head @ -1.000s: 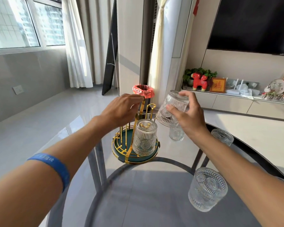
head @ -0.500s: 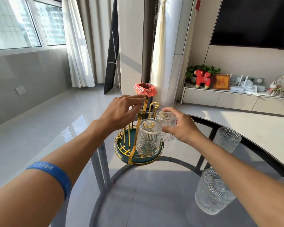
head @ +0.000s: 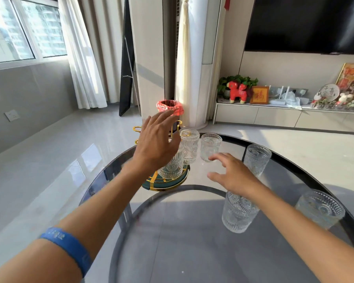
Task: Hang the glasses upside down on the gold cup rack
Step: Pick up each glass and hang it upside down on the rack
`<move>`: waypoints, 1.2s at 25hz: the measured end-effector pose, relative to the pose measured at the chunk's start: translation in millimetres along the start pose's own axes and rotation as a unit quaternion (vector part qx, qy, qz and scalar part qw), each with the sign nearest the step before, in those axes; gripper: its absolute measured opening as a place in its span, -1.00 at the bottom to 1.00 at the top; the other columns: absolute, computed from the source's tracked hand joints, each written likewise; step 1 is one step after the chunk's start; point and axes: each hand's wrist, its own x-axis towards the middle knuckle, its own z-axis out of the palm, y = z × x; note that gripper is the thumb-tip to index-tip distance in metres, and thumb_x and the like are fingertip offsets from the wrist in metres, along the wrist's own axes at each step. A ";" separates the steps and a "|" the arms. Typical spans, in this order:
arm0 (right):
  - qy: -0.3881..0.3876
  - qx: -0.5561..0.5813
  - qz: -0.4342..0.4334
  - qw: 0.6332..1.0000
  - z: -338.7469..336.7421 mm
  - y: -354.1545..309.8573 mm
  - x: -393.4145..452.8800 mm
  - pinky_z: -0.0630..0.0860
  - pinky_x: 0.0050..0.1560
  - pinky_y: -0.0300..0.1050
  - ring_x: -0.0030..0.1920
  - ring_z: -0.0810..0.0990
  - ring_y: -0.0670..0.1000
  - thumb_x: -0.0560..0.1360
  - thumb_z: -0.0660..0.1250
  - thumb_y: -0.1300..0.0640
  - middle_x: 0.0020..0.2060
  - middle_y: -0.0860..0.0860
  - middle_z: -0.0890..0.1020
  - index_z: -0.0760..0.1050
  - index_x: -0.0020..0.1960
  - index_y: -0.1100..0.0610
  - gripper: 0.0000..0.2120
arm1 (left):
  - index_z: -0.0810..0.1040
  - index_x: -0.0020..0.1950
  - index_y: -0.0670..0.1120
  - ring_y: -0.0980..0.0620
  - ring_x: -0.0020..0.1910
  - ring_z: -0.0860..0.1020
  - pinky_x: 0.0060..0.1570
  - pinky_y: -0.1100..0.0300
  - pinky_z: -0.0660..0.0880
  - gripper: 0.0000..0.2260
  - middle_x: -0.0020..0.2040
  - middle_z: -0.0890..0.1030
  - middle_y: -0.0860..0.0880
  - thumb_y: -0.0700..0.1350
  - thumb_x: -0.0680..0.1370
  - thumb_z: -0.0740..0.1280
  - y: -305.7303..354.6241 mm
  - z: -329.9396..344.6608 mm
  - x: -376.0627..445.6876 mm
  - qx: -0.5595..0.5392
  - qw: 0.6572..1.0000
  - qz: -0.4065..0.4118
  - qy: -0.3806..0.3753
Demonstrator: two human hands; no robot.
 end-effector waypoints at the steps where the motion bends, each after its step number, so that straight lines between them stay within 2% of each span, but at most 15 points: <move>1: -0.031 -0.036 0.003 0.999 -4.5 8.4 -18.7 0.36 0.17 -0.11 0.29 0.45 0.01 0.44 0.38 -0.08 0.33 -0.05 0.47 0.45 0.28 -0.03 -0.57 | 0.48 0.37 -0.11 -0.09 0.44 0.36 0.45 -0.04 0.19 -0.60 0.43 0.47 -0.10 -0.04 0.54 0.24 13.5 4.0 -16.3 -0.027 0.999 0.008 0.016; 3: -0.107 -0.089 0.034 0.990 -13.8 18.9 -49.6 0.36 0.20 -0.11 0.31 0.44 -0.02 0.39 0.35 -0.26 0.35 -0.10 0.44 0.40 0.32 -0.10 -0.45 | 0.47 0.40 -0.09 -0.05 0.45 0.36 0.45 0.03 0.21 -0.58 0.44 0.46 -0.08 -0.05 0.55 0.25 33.2 15.6 -49.2 -0.054 0.999 0.006 -0.003; 6: -0.189 -0.208 0.064 0.958 -25.4 19.5 -72.5 0.42 0.21 -0.01 0.32 0.45 0.04 0.19 0.31 -0.44 0.44 -0.14 0.29 0.12 0.46 -0.21 -0.08 | 0.53 0.33 -0.07 -0.01 0.42 0.38 0.40 0.08 0.28 -0.65 0.42 0.48 -0.03 -0.10 0.55 0.28 49.0 35.4 -84.1 -0.082 0.994 -0.031 -0.059; 8: -0.169 -0.259 0.058 0.949 -23.8 13.9 -82.0 0.45 0.02 -0.04 0.16 0.53 0.10 0.16 0.38 -0.34 0.32 -0.07 0.40 0.17 0.42 -0.17 -0.10 | 0.58 0.26 -0.07 0.00 0.32 0.47 0.30 0.14 0.35 -0.70 0.34 0.55 -0.01 -0.12 0.53 0.31 59.3 42.6 -105.4 -0.128 0.985 -0.087 -0.078; 10: -0.134 -0.226 0.065 0.963 -20.0 6.2 -87.4 0.38 -0.15 -0.09 -0.03 0.52 0.06 0.11 0.44 -0.26 0.12 -0.05 0.48 0.30 0.26 -0.11 -0.23 | 0.57 0.25 -0.03 0.03 0.20 0.54 0.22 0.12 0.46 -0.71 0.26 0.60 0.01 -0.10 0.53 0.32 66.8 46.6 -123.7 -0.195 0.957 -0.184 -0.113; 12: -0.098 -0.083 0.095 0.987 -17.2 -0.6 -89.4 0.36 -0.22 -0.13 -0.12 0.48 -0.01 0.07 0.50 -0.20 -0.02 -0.09 0.49 0.34 0.12 -0.11 -0.32 | 0.53 0.25 0.00 0.02 0.12 0.58 0.20 0.02 0.51 -0.71 0.22 0.61 -0.03 -0.01 0.53 0.35 69.9 45.4 -131.6 -0.297 0.882 -0.328 -0.162; 14: -0.053 0.137 0.102 0.984 -13.1 -10.2 -91.7 0.39 -0.24 -0.17 -0.14 0.50 -0.04 0.06 0.56 -0.10 -0.05 -0.06 0.48 0.35 0.04 -0.10 -0.37 | 0.54 0.23 0.00 -0.06 0.08 0.62 0.15 -0.05 0.55 -0.64 0.19 0.62 -0.08 0.17 0.52 0.33 70.6 38.8 -134.2 -0.427 0.758 -0.445 -0.210; 15: -0.035 0.241 0.089 0.966 -10.2 -17.2 -93.0 0.44 -0.22 -0.17 -0.10 0.53 -0.03 0.06 0.58 -0.05 -0.03 -0.03 0.49 0.35 0.03 -0.08 -0.37 | 0.56 0.22 0.01 -0.10 0.08 0.64 0.11 -0.05 0.57 -0.59 0.18 0.64 -0.10 0.24 0.50 0.31 69.9 35.2 -135.2 -0.494 0.700 -0.465 -0.222; 16: -0.020 0.330 0.068 0.941 -7.1 -24.9 -94.1 0.49 -0.18 -0.16 -0.08 0.57 -0.01 0.06 0.59 -0.01 -0.02 0.00 0.52 0.35 0.04 -0.05 -0.36 | 0.60 0.19 0.01 -0.12 0.09 0.66 0.09 -0.03 0.58 -0.56 0.16 0.66 -0.13 0.27 0.48 0.31 69.1 30.7 -135.6 -0.554 0.661 -0.461 -0.210; 17: -0.009 0.403 0.040 0.914 -3.8 -32.4 -95.0 0.54 -0.17 -0.13 -0.08 0.61 -0.01 0.07 0.60 0.02 -0.03 0.02 0.56 0.35 0.05 -0.01 -0.35 | 0.65 0.15 0.01 -0.13 0.09 0.67 0.09 -0.02 0.58 -0.58 0.14 0.68 -0.16 0.26 0.46 0.34 68.3 25.6 -134.9 -0.601 0.641 -0.443 -0.178; 19: 0.003 0.461 0.004 0.887 2.8 -46.8 -95.6 0.59 -0.16 -0.12 -0.11 0.64 -0.05 0.08 0.61 0.03 -0.07 -0.02 0.63 0.34 0.07 0.02 -0.33 | 0.69 0.09 0.01 -0.12 0.07 0.67 0.10 0.00 0.57 -0.62 0.11 0.70 -0.16 0.21 0.40 0.43 65.5 14.2 -132.1 -0.637 0.645 -0.409 -0.104; 23: -0.007 0.374 -0.021 0.927 9.4 -63.5 -89.2 0.53 -0.02 -0.14 0.05 0.57 0.00 0.21 0.55 -0.14 0.10 -0.08 0.56 0.37 0.10 -0.09 -0.44 | 0.60 0.19 -0.02 -0.03 -0.08 0.71 -0.18 0.12 0.61 -0.51 0.00 0.73 -0.06 0.03 0.29 0.54 48.6 -8.8 -121.4 -0.599 0.719 -0.350 0.041; 25: 0.004 0.351 -0.034 0.936 11.2 -68.6 -81.2 0.51 -0.04 -0.18 0.03 0.58 -0.03 0.31 0.48 -0.18 0.07 -0.15 0.54 0.40 0.11 -0.12 -0.55 | 0.54 0.21 0.02 0.00 -0.05 0.71 -0.14 0.15 0.62 -0.44 -0.02 0.74 0.01 -0.01 0.25 0.61 28.0 -24.6 -108.9 -0.558 0.764 -0.302 0.115; 27: 0.027 0.295 -0.048 0.954 10.7 -76.9 -66.7 0.55 -0.05 -0.10 0.01 0.59 -0.04 0.40 0.44 -0.13 0.06 -0.15 0.55 0.41 0.11 -0.10 -0.65 | 0.48 0.25 0.02 0.02 -0.05 0.71 -0.09 0.19 0.62 -0.37 -0.03 0.74 0.04 -0.04 0.23 0.61 4.7 -43.5 -90.5 -0.526 0.798 -0.244 0.163; 30: 0.071 0.174 -0.097 0.977 4.3 -96.1 -30.5 0.49 -0.09 -0.07 0.00 0.55 -0.02 0.45 0.38 -0.03 0.08 -0.11 0.54 0.43 0.14 -0.06 -0.71 | 0.43 0.29 0.02 0.04 -0.10 0.71 -0.19 0.27 0.61 -0.34 0.02 0.72 -0.07 -0.07 0.25 0.62 -25.3 -61.4 -62.0 -0.449 0.848 -0.209 0.187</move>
